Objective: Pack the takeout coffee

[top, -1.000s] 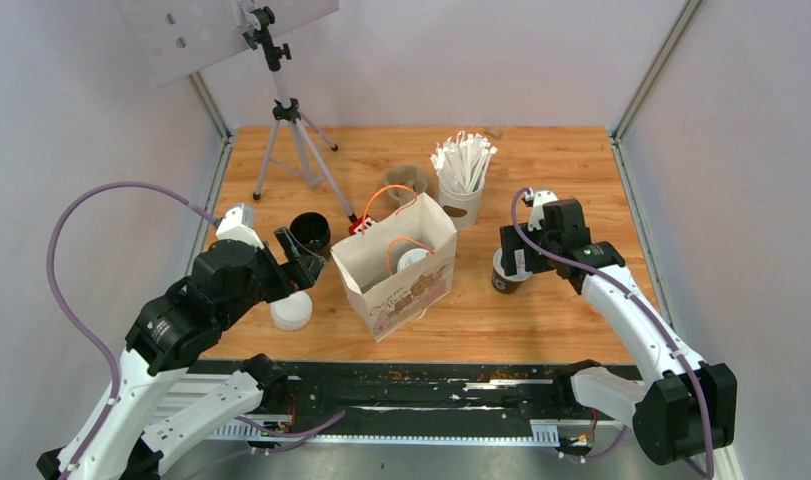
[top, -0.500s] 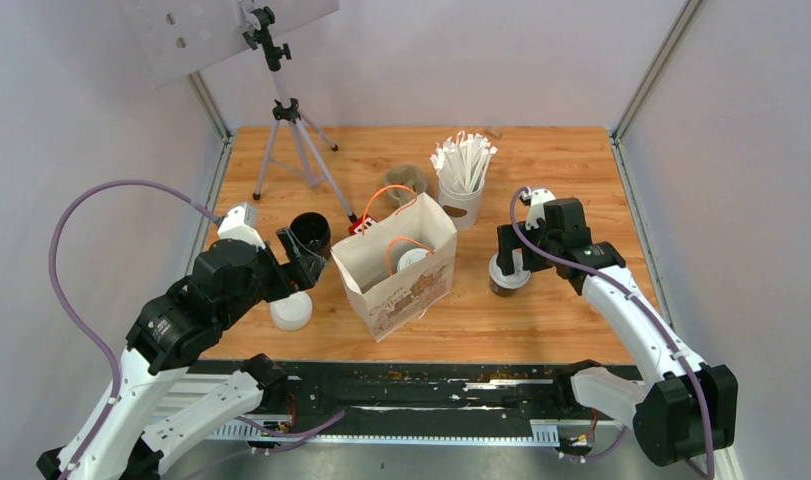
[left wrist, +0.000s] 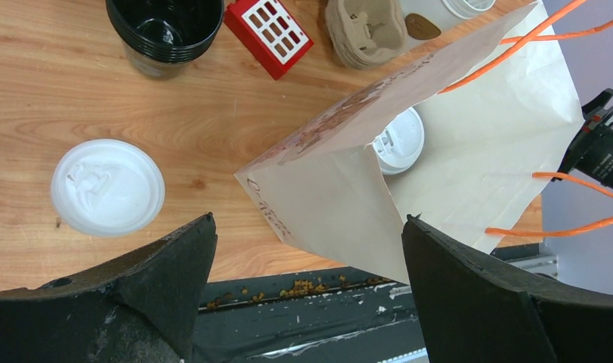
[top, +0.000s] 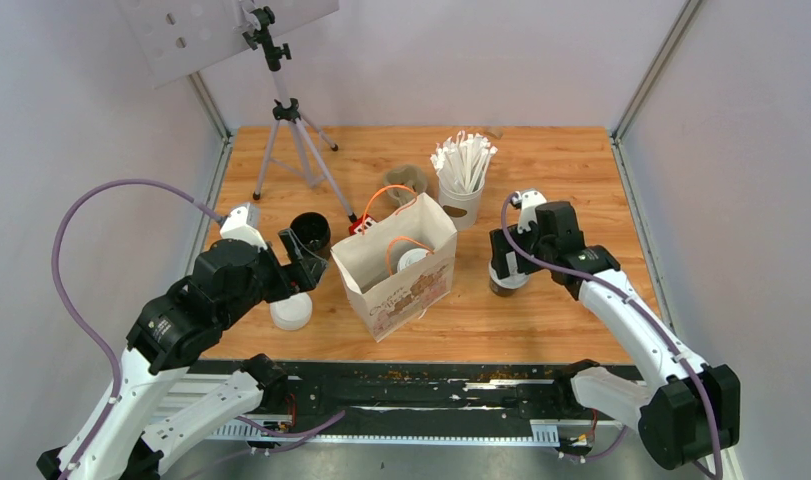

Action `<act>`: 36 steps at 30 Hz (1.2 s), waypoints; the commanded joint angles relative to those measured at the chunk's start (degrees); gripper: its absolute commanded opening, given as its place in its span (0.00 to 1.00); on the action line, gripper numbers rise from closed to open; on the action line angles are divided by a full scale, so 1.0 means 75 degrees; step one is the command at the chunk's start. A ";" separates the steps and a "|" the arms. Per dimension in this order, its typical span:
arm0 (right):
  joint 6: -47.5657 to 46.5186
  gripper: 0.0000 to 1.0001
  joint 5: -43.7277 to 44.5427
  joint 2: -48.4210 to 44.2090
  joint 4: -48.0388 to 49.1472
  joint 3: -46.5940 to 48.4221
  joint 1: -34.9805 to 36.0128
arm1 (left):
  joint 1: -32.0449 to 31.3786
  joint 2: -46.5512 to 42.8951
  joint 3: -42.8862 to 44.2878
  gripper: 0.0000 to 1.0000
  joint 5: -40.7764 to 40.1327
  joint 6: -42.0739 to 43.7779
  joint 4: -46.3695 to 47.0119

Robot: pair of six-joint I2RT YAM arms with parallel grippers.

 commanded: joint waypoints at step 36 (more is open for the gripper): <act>-0.0393 1.00 0.0633 0.0046 0.0080 0.0213 0.0216 | 0.0002 -0.0038 -0.0207 0.98 0.0547 0.0258 0.0778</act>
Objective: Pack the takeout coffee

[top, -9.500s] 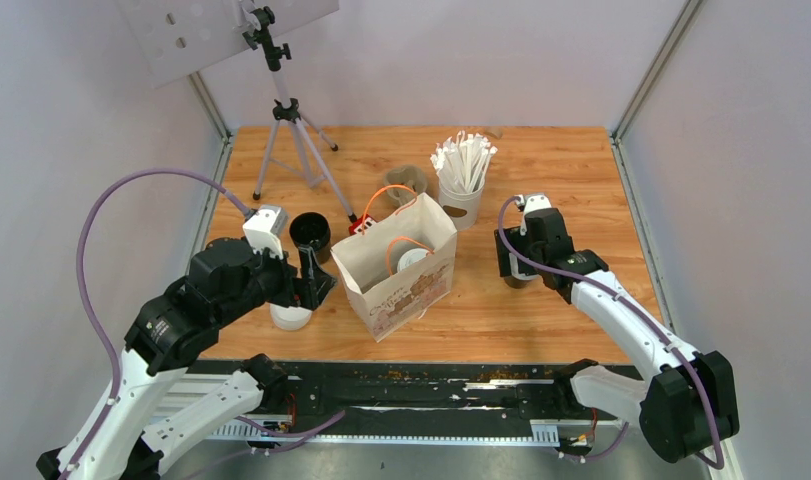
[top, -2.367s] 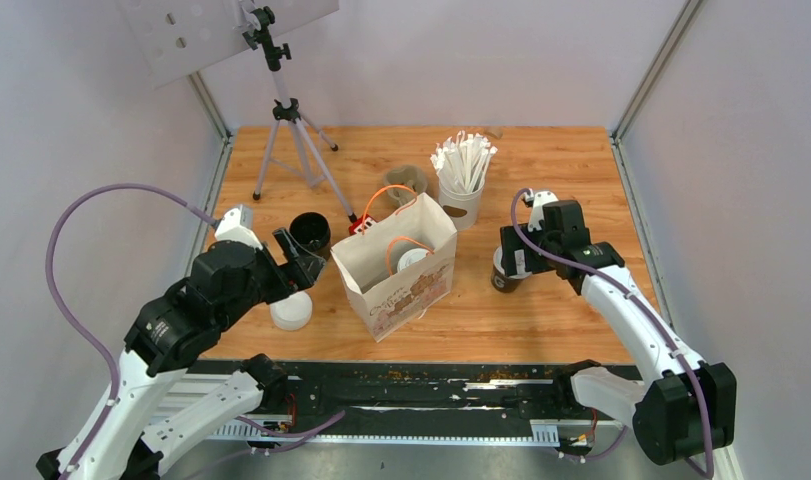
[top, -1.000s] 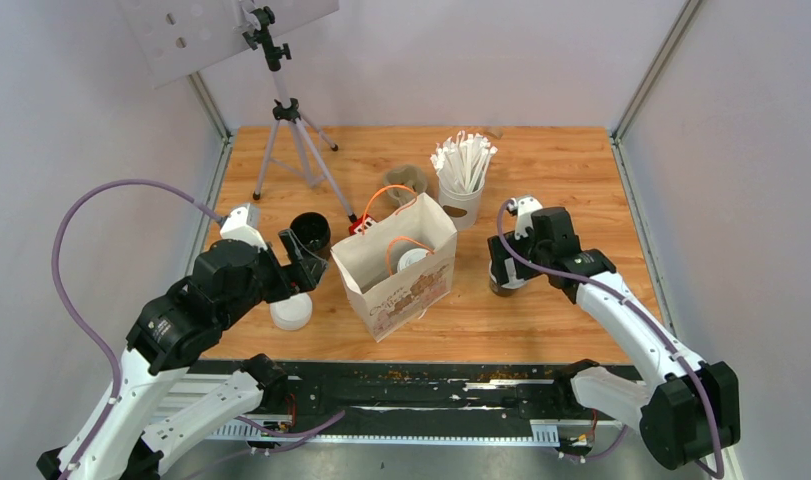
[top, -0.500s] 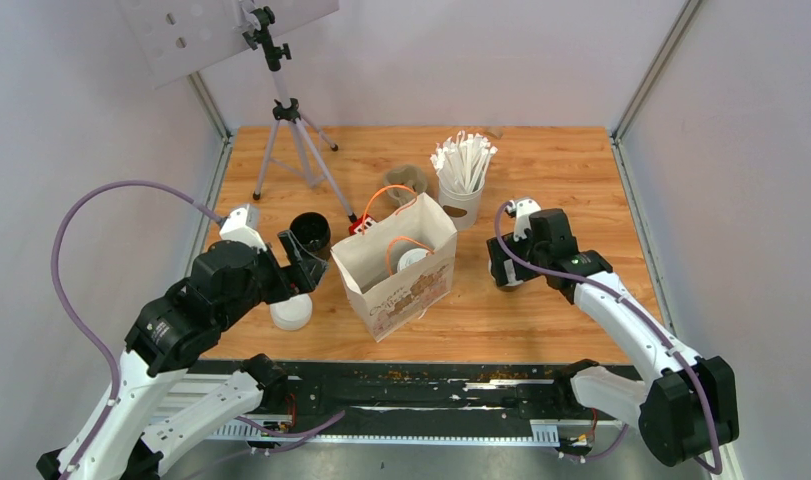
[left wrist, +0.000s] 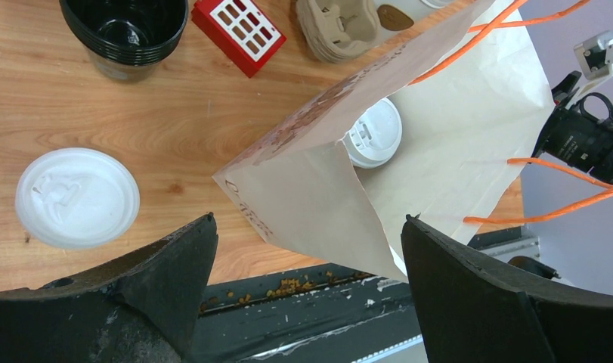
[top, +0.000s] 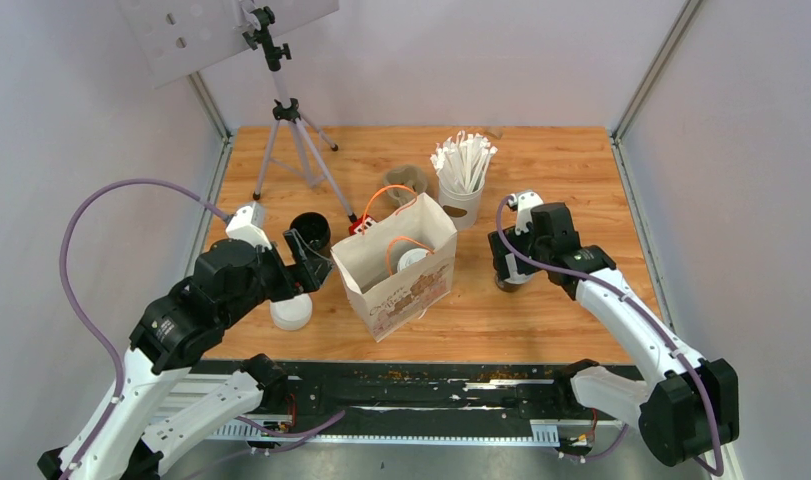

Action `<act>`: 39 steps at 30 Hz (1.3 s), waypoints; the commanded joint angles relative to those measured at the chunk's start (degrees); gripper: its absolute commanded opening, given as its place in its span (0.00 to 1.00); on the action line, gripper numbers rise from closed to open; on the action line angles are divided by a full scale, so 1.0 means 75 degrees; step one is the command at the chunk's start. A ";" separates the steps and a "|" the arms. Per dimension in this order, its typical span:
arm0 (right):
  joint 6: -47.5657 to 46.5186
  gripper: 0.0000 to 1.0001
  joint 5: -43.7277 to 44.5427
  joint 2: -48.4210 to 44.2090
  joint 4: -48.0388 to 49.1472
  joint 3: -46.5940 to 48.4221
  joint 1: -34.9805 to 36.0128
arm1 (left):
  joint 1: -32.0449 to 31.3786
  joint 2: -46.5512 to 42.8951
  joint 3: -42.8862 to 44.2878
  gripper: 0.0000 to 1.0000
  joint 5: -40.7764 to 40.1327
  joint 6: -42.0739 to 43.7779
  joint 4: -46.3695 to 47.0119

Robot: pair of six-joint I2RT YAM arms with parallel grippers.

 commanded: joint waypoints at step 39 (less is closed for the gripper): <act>-0.0324 0.80 0.0138 0.0092 0.0482 -0.0204 0.0036 | 0.0003 -0.0307 -0.0229 0.98 0.0179 0.0084 0.0753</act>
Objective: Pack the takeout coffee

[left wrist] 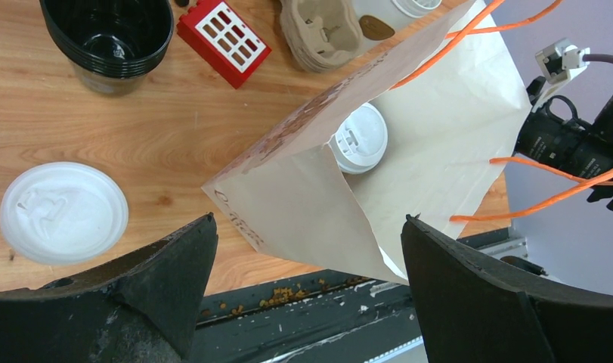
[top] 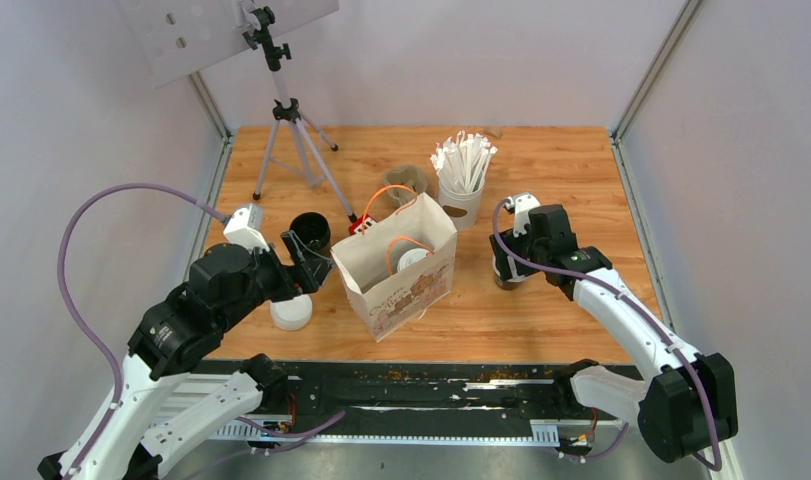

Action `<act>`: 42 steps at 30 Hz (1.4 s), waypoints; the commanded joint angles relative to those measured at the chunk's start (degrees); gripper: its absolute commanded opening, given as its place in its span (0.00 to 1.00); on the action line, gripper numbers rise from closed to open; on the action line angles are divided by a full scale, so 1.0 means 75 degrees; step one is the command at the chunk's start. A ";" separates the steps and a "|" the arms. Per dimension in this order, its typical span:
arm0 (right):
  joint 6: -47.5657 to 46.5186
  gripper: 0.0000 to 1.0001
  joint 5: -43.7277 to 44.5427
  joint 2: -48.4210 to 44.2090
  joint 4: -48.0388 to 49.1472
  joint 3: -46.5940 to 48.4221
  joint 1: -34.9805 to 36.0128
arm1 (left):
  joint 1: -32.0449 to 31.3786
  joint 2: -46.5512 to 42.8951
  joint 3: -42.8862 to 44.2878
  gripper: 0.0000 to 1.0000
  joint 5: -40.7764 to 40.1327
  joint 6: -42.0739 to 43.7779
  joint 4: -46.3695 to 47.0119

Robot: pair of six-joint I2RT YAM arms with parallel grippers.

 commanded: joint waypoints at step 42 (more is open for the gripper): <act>0.0733 0.75 -0.0588 -0.1835 -0.2497 0.2616 0.0024 | 0.0003 0.1391 0.0150 0.20 0.1961 0.1546 0.0499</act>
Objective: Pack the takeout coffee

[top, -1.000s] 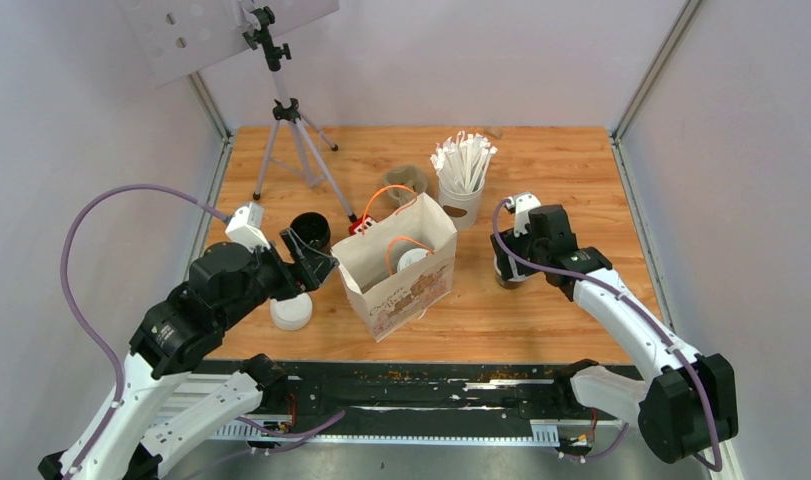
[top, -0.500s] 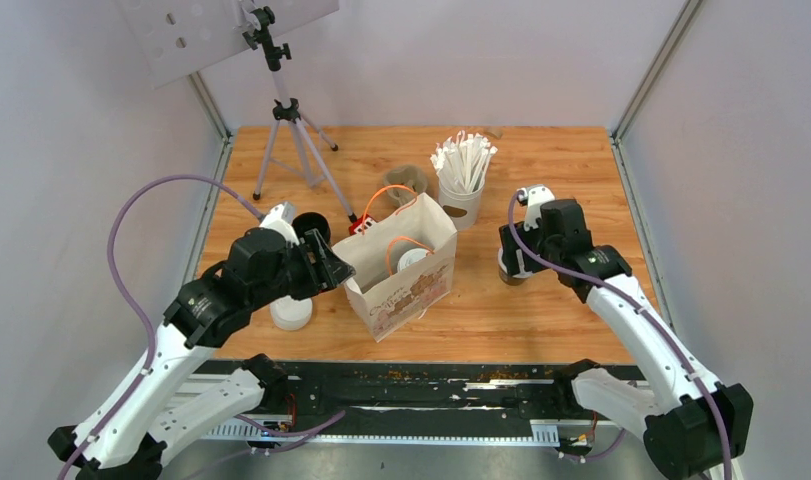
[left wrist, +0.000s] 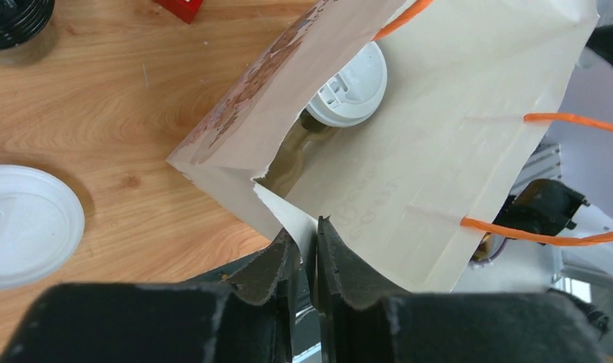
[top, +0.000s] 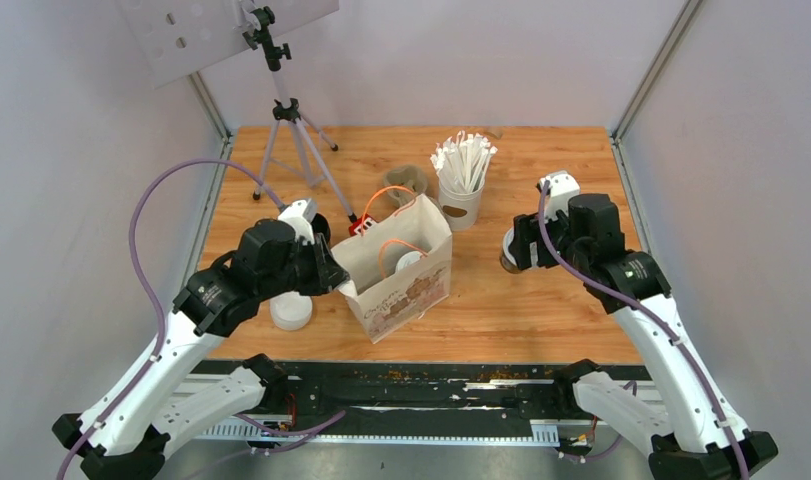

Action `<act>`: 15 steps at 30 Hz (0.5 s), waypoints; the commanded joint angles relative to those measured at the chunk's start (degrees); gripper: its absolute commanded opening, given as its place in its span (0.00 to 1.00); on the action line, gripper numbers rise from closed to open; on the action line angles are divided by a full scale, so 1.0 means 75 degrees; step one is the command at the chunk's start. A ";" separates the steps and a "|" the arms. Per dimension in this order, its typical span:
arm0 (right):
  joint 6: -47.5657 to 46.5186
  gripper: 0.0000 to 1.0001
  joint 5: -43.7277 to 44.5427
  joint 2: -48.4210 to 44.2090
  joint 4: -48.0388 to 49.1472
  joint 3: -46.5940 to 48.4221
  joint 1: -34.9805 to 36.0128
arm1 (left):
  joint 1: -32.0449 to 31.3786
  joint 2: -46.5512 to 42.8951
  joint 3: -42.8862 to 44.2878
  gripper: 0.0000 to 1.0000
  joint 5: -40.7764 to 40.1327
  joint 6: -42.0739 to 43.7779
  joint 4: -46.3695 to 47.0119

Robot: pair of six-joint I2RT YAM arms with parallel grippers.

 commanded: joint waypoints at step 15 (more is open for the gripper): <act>-0.0918 0.75 -0.1485 -0.0195 -0.0902 0.3059 0.0010 | -0.0002 0.0130 0.0392 0.14 0.2351 0.2356 0.1288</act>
